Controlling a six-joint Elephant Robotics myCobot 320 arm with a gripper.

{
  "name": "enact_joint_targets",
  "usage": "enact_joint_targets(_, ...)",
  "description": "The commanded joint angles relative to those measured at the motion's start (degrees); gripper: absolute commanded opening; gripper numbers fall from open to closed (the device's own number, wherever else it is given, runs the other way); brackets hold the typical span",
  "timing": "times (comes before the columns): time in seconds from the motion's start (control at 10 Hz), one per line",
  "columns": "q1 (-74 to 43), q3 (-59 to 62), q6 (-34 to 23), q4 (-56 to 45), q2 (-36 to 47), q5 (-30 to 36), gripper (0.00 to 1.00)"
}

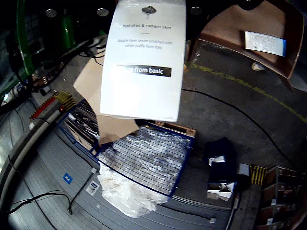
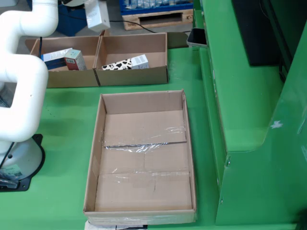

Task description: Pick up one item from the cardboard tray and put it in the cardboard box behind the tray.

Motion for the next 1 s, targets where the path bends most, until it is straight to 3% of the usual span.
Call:
enact_joint_targets(0.0, -1.5, 1.75, -0.62, -0.25, 3.0, 19.06, 0.0)
enact_joint_targets(0.6, -2.01, 1.75, -0.92, -0.78, 3.01, 22.42, 0.0)
enact_joint_targets(0.9, -3.45, 1.75, -2.35, -2.47, 2.72, 30.07, 0.0)
